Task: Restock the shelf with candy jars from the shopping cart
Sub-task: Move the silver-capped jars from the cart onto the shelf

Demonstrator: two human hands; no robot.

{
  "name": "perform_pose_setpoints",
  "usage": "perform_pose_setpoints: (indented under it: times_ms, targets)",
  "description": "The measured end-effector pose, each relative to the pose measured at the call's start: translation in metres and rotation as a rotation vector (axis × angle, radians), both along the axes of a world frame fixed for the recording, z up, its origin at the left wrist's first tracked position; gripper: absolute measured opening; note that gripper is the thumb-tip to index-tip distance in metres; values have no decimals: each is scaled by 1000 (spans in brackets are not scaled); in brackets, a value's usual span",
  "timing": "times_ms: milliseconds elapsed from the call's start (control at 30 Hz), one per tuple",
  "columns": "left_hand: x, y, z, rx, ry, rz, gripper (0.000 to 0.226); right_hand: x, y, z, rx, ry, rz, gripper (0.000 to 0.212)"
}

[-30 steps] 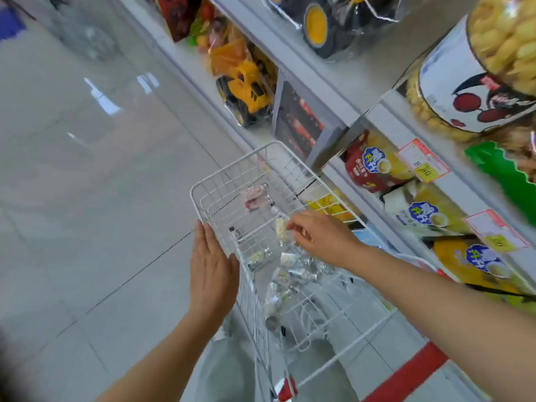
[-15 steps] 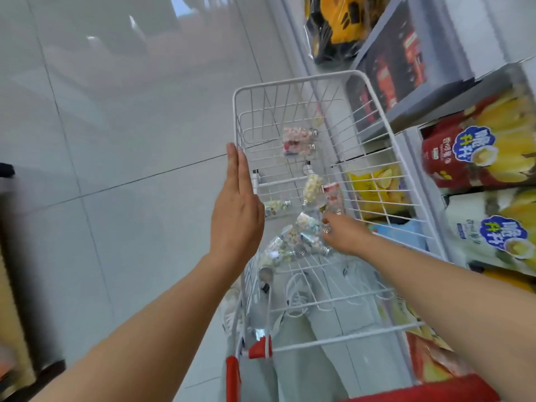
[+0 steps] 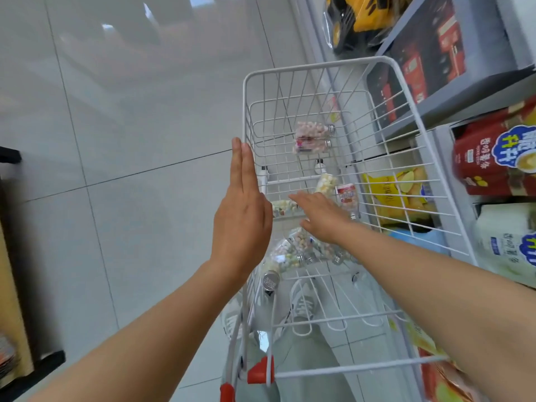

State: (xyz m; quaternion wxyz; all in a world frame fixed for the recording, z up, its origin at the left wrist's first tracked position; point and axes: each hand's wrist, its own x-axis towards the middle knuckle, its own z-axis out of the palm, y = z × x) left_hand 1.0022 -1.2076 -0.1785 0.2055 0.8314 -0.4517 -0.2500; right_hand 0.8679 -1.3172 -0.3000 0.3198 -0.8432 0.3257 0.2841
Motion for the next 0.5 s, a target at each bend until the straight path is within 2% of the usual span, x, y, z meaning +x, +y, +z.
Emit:
perform_pose_setpoints:
  times_ms: [133, 367, 500]
  targets:
    - [0, 1, 0, 2, -8, -6, 76, 8, 3, -18, -123, 24, 48, 65]
    - [2, 1, -1, 5, -10, -5, 76, 14, 0, -40, -323, -15, 62, 31]
    - [3, 1, 2, 37, -50, -24, 74, 10, -3, -35, -186, -108, -58, 22]
